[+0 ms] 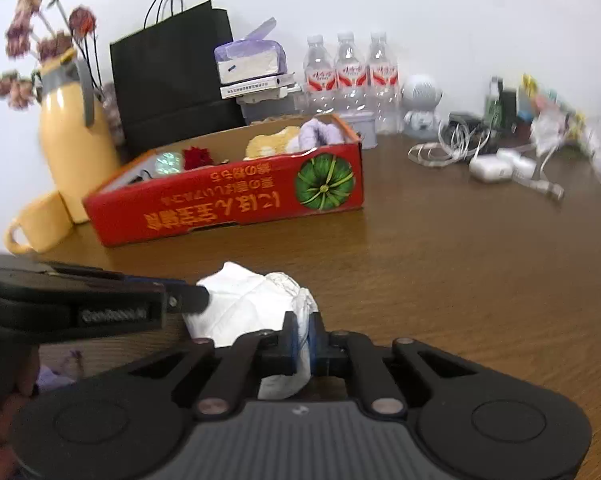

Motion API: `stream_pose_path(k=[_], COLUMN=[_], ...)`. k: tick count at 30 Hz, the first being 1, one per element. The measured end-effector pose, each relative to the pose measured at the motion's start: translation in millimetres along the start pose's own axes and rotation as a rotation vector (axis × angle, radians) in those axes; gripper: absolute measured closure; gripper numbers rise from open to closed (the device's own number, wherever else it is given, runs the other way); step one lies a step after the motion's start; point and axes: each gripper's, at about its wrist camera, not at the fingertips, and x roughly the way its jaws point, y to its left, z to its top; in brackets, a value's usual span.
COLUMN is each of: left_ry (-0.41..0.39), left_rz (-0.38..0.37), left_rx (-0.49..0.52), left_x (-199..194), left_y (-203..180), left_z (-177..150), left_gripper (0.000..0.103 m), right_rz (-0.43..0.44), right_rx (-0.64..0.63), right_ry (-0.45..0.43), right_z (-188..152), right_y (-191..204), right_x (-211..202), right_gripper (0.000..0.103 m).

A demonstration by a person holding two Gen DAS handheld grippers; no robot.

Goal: Organize objects
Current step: 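Grasp the white cloth with both tools, then carry the white cloth into the red box and open both tools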

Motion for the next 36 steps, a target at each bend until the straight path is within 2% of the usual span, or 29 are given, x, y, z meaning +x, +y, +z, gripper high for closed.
stream_pose_path(k=[3,6,9,12,16,18,21,23,25,26,28,29,30,32,34,36], left_ry=[-0.071,-0.158,-0.22,-0.248,-0.206,-0.18,-0.096,-0.047,-0.037,-0.032,-0.036,-0.055,-0.085,-0.129,-0.155,-0.196], left_rz=[-0.006,0.001,-0.001,0.038,0.107,0.134,0.174,0.168,0.193,0.19,0.155,0.156,0.168,0.183,0.183,0.203], left_rx=[-0.032,-0.064,-0.091,-0.122,-0.253,-0.333,-0.39,-0.392,-0.321,-0.316,-0.333,-0.343,-0.342,-0.319,-0.294,-0.256], left_x=[-32.0,-65.9,-81.5,-71.3,-26.3,0.4,30.5,43.4,47.5,46.9,42.1,38.3,30.2,16.8,3.6,-16.7], left_y=[1.5,9.4,30.8,58.7,104.3,127.9,150.2,153.2,143.5,141.7,143.6,146.1,146.7,144.3,139.1,129.3], left_z=[-4.8,2.9,33.7,72.9,109.5,114.4,113.2,107.3,108.0,108.7,111.2,113.2,114.6,117.2,121.4,124.5], left_gripper=[0.09,0.09,0.09,0.09,0.09,0.09,0.09,0.089,0.088,0.085,0.076,0.064,0.051,0.04,0.039,0.033], right_rz=[0.059,0.128,0.171,0.204,0.231,0.194,0.185,0.181,0.159,0.161,0.203,0.222,0.22,0.207,0.213,0.198], right_rx=[0.034,-0.005,-0.08,-0.113,-0.075,-0.097,-0.143,-0.169,-0.167,-0.179,-0.187,-0.165,-0.145,-0.117,-0.1,-0.116], right_ry=[-0.027,-0.088,-0.13,-0.158,-0.101,-0.041,0.074,0.106,0.146,0.141,0.136,0.113,0.082,0.022,-0.032,-0.09], right_z=[4.9,24.5,63.2,113.2,160.7,171.3,171.2,166.4,165.2,164.3,164.3,167.5,172.5,182.0,190.9,197.2], right_y=[-0.4,10.4,24.0,36.5,54.1,66.9,79.5,81.0,81.9,82.3,80.8,77.2,75.7,71.5,68.1,70.2], right_x=[-20.7,-44.8,-43.5,-13.8,60.7,103.8,154.7,172.9,180.9,178.2,170.7,164.2,158.7,141.8,120.4,96.8], right_gripper=[0.099,0.099,0.099,0.099,0.099,0.099,0.098,0.098,0.093,0.09,0.076,0.067,0.062,0.056,0.054,0.05])
